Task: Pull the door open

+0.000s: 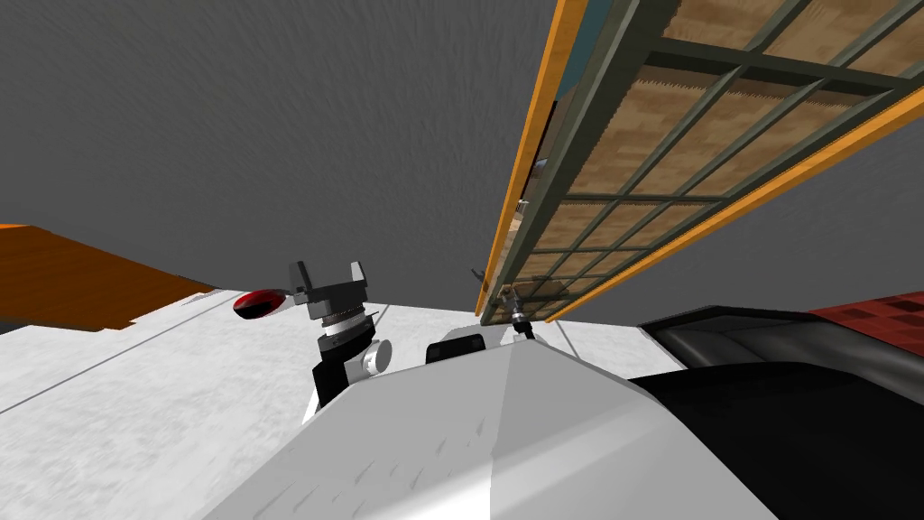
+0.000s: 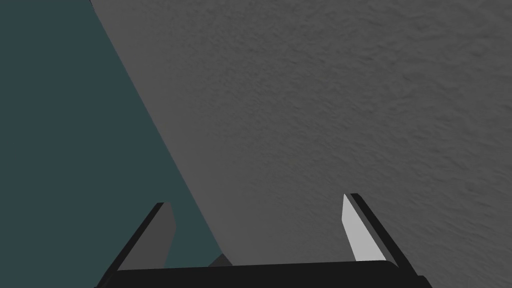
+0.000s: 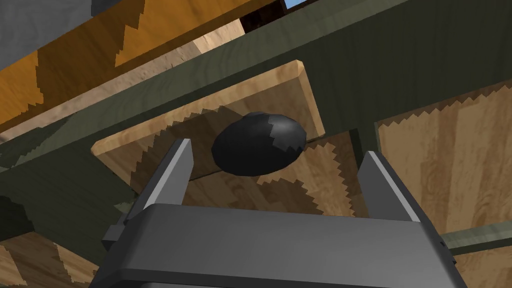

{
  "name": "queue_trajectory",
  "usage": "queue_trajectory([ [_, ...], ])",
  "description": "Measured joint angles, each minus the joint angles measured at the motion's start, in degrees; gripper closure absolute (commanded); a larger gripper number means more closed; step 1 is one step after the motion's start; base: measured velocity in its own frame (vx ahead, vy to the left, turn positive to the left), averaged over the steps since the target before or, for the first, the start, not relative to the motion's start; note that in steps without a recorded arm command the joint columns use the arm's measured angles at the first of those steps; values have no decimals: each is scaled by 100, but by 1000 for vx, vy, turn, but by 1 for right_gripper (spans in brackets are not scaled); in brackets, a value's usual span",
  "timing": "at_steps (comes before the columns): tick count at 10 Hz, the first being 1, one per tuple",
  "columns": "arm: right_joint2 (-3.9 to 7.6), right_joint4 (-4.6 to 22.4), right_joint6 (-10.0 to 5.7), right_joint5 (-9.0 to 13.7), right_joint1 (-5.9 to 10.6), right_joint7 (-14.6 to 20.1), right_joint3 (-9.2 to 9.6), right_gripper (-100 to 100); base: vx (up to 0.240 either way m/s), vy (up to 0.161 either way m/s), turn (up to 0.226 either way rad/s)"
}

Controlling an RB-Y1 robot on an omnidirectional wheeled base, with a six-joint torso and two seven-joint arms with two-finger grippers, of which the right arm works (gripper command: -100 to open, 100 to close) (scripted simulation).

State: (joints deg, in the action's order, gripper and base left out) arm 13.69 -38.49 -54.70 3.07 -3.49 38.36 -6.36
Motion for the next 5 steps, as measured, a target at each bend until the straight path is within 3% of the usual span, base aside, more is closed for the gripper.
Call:
queue_trajectory([
  [5,-39,-50,107,283,60,726,157,-100,-62,-15,31],
])
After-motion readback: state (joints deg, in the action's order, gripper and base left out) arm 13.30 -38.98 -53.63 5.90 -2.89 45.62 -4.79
